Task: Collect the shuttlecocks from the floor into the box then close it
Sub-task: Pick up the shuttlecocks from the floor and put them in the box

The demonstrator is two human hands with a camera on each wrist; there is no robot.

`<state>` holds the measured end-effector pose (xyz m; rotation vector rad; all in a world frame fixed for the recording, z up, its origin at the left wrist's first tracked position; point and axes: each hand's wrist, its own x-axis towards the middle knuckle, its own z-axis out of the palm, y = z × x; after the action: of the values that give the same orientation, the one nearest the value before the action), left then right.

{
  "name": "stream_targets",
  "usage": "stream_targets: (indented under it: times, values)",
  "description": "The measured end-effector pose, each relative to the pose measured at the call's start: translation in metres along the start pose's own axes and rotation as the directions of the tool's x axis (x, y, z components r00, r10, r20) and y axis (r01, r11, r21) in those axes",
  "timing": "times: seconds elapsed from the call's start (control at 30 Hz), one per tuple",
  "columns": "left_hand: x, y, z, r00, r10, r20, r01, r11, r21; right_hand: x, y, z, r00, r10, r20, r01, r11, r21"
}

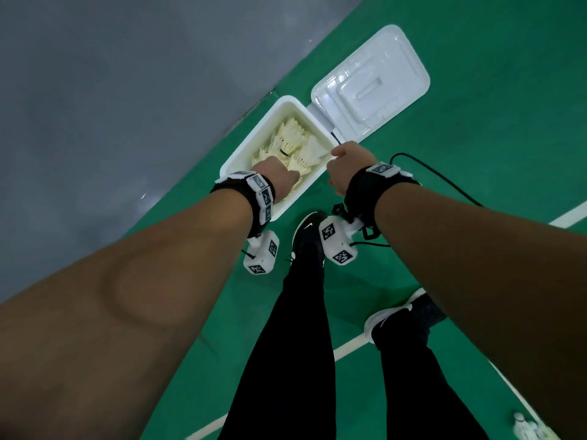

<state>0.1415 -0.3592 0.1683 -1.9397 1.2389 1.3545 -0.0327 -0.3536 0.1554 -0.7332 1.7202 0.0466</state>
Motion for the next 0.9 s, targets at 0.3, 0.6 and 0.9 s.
stream_targets:
  times: [0.3,0.6,0.9]
  values:
    - [-0.076,0.119,0.044,0.982,0.182,0.054,-0.186,0.977,0.1,-0.034,0.047,-0.12,0.999,-0.03,-0.045,0.036,0.989,0.144]
    - [-0.163,0.306,0.175,0.934,0.322,0.158,-0.356,0.882,0.308,-0.088,0.238,-0.284,0.967,0.165,-0.195,-0.038,0.847,0.53]
    - [-0.29,0.491,0.38,0.816,0.424,0.393,-0.576,0.657,0.487,-0.211,0.495,-0.436,0.864,0.43,-0.261,-0.079,0.629,0.774]
